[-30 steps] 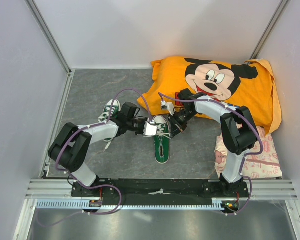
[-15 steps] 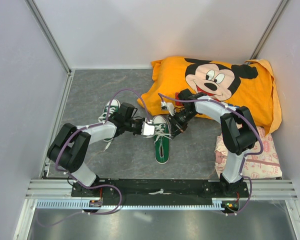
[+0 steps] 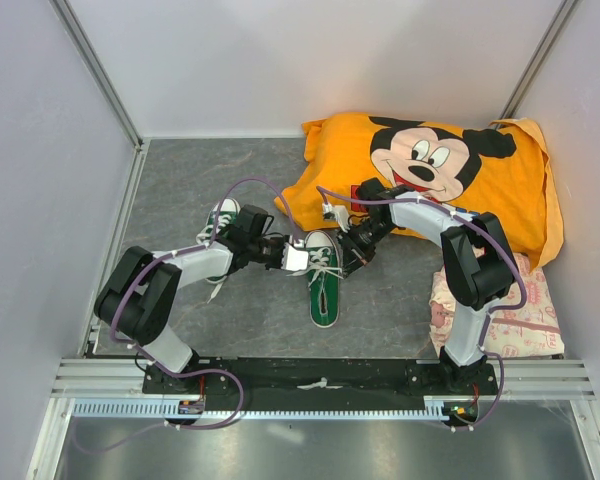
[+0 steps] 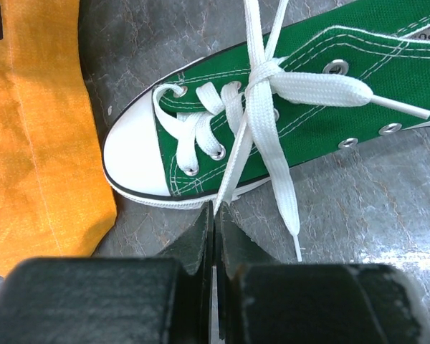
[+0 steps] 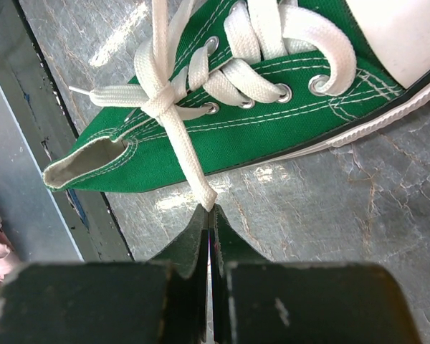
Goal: Tie the shoes
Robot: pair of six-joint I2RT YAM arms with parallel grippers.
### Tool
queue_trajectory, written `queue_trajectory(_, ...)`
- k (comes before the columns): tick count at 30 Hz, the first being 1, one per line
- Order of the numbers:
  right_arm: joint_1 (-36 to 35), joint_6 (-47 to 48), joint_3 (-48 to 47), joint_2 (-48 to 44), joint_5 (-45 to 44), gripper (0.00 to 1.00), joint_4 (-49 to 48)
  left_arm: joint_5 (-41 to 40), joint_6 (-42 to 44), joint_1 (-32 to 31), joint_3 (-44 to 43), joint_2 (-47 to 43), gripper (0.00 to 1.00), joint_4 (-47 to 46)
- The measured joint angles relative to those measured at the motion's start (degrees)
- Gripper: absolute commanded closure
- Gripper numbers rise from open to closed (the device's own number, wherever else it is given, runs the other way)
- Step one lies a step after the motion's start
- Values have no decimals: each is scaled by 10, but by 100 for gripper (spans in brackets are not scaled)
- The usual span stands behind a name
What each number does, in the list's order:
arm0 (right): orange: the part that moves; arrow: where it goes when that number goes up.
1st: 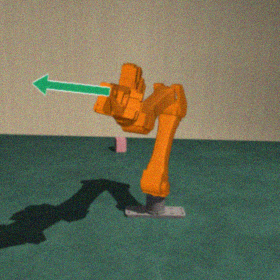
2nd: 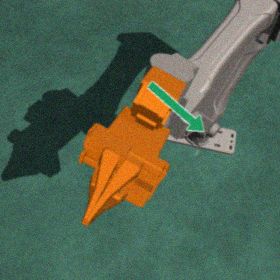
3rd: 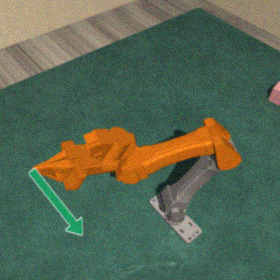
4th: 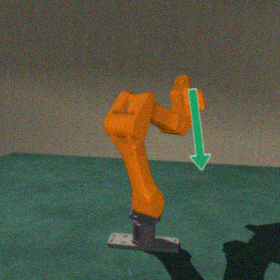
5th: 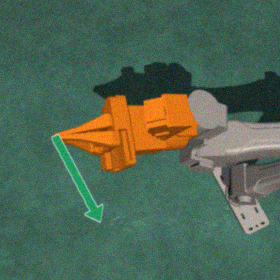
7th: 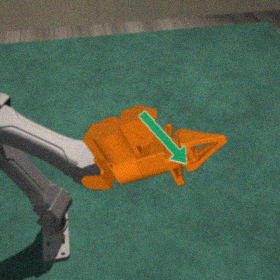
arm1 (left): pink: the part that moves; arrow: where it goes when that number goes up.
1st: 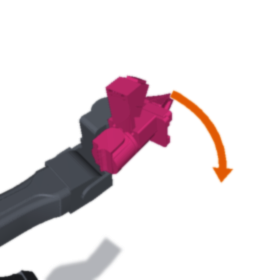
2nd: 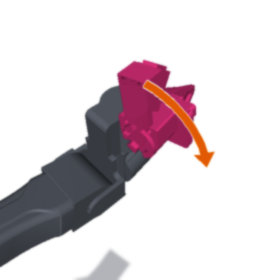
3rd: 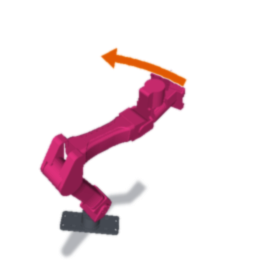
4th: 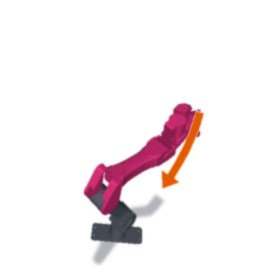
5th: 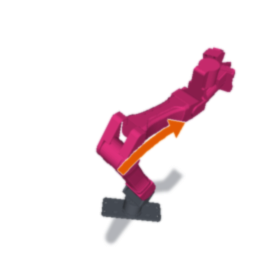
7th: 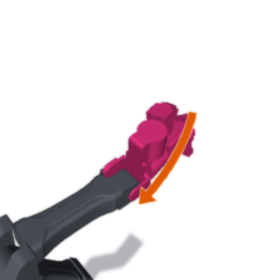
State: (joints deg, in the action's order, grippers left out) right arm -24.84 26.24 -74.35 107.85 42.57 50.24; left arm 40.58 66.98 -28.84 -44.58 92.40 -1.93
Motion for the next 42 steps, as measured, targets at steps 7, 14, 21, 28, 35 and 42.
queue_trajectory(7,1,-5,0,0,6,100,-2,1,0,-1,0,0,98,0)
queue_trajectory(14,-5,-18,-6,0,20,84,0,-2,-9,-26,-2,-13,55,14)
queue_trajectory(21,-5,-23,-16,-4,25,85,1,-19,-40,-4,4,-102,40,52)
queue_trajectory(28,-5,-26,-16,-12,26,94,2,-11,-70,-17,48,-238,39,117)
queue_trajectory(35,-5,-31,-16,-12,26,60,3,-20,-141,-89,62,-230,35,125)
queue_trajectory(42,15,-43,-9,-16,37,31,2,-58,-234,-68,65,-218,34,125)
